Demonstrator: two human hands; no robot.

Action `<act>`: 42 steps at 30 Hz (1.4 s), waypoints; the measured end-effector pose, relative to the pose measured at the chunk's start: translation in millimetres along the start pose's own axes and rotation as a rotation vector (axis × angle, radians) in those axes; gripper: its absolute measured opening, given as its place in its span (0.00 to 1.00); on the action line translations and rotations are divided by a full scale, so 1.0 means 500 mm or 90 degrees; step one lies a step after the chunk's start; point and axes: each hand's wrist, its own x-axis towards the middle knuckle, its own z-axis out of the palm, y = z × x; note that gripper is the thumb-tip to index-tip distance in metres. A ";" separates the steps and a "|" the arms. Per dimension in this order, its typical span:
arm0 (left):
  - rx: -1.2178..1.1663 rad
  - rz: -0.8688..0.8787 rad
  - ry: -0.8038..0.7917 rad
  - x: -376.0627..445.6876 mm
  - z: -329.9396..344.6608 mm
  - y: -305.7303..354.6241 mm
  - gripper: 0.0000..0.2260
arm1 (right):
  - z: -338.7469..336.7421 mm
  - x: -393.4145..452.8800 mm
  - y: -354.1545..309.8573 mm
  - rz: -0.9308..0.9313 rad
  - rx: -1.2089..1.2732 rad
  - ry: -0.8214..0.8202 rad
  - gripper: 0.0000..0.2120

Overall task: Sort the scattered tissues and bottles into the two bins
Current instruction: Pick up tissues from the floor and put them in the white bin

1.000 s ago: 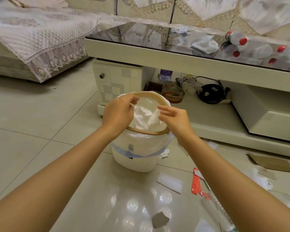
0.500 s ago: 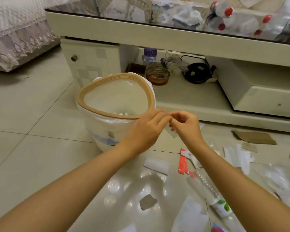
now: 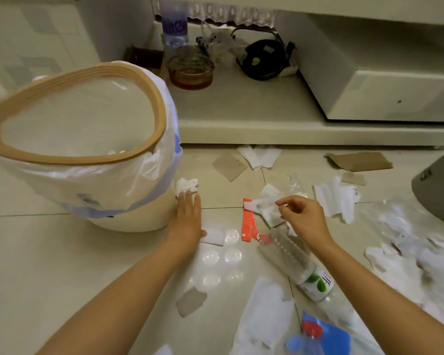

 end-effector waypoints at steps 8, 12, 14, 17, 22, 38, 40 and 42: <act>-0.016 -0.018 0.011 0.076 -0.036 0.001 0.45 | 0.039 0.033 0.035 0.003 -0.266 -0.018 0.32; -0.036 -0.008 0.011 0.091 -0.042 0.004 0.41 | 0.077 0.052 0.034 0.026 -0.395 -0.107 0.45; -0.068 0.043 0.072 0.086 -0.031 0.002 0.34 | 0.097 0.058 0.033 0.033 -0.432 -0.135 0.48; -0.128 0.138 0.095 0.070 -0.017 -0.005 0.28 | 0.122 0.063 0.029 0.038 -0.475 -0.157 0.48; -0.104 0.224 0.121 0.059 -0.019 -0.019 0.30 | 0.145 0.064 0.017 0.016 -0.529 -0.187 0.41; -0.022 0.178 0.178 0.004 -0.030 -0.024 0.13 | 0.140 0.020 -0.048 -0.096 -0.292 -0.052 0.07; -0.008 0.176 0.185 -0.011 -0.053 -0.020 0.14 | 0.125 0.018 -0.068 -0.100 -0.241 -0.023 0.08; -0.013 0.184 0.187 -0.029 -0.080 -0.015 0.15 | 0.109 0.018 -0.090 -0.097 -0.186 0.008 0.07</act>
